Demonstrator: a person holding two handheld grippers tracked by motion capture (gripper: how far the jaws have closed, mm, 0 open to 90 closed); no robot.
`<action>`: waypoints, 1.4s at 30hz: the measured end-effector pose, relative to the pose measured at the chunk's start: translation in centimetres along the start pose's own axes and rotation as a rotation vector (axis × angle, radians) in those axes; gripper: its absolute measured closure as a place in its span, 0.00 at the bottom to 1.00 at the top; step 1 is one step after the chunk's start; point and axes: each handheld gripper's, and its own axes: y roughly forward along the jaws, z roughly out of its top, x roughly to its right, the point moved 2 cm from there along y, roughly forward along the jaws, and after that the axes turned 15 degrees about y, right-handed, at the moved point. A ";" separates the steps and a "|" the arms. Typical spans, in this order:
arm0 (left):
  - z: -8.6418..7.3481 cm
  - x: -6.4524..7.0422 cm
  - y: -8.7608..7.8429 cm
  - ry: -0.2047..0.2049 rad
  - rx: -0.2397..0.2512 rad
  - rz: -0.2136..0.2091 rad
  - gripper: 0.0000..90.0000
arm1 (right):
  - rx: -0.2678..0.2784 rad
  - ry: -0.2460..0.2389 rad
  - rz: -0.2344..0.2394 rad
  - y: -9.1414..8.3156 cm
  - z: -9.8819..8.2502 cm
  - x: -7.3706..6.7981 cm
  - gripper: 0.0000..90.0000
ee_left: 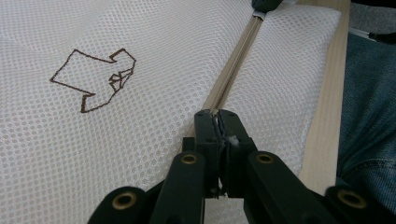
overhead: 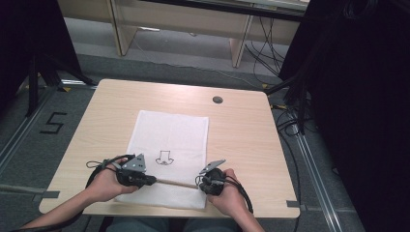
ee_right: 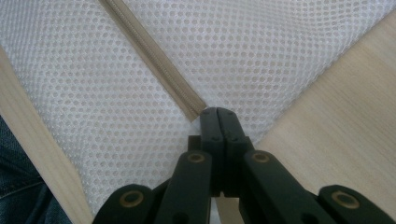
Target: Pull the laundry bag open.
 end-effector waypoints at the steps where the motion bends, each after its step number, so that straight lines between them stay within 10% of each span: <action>1: 0.0 0.0 0.0 -0.001 0.001 0.000 0.97 | 0.001 -0.001 0.000 0.0 0.0 0.0 1.00; 42: -0.8 -0.1 -0.7 -0.023 0.010 0.007 0.97 | 0.001 0.000 0.000 0.0 0.0 0.0 1.00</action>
